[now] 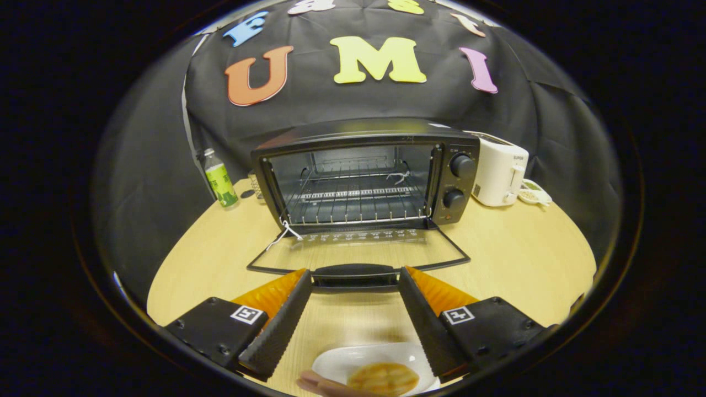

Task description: Open the toaster oven, put the food inside, and close the toaster oven door.

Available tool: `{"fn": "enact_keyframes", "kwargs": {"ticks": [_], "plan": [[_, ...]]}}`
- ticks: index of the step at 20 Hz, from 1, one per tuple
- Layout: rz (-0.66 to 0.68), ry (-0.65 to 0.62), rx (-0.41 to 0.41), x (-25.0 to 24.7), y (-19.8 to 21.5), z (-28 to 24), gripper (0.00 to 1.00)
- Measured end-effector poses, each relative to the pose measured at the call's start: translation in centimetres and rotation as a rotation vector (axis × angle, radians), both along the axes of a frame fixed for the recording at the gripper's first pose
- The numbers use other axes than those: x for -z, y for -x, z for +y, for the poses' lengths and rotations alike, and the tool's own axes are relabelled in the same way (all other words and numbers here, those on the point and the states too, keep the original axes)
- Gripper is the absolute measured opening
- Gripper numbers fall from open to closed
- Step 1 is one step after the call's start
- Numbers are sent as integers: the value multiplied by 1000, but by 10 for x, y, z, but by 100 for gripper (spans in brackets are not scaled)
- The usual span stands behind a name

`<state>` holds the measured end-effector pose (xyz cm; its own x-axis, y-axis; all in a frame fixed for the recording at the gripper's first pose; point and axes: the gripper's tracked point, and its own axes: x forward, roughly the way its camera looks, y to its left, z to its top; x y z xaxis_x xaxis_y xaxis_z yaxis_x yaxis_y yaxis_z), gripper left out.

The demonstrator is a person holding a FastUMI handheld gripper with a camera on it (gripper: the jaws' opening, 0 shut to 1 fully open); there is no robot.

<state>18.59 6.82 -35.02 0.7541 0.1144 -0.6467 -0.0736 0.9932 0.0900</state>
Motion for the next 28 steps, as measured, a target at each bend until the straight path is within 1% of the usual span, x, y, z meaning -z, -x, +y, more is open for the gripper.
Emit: {"fn": "enact_keyframes", "kwargs": {"ticks": [4,8,13,15,19,23,25,28], "plan": [[-7,17,-29,-3,25,-2,100],[-15,12,-47,-7,60,-7,100],[5,-10,-23,0,97,-20,100],[7,-7,-27,3,105,-22,100],[-10,51,-38,12,118,-30,100],[-20,57,13,31,130,-39,100],[-45,87,21,37,133,-41,100],[-86,102,-1,41,139,-35,100]]}}
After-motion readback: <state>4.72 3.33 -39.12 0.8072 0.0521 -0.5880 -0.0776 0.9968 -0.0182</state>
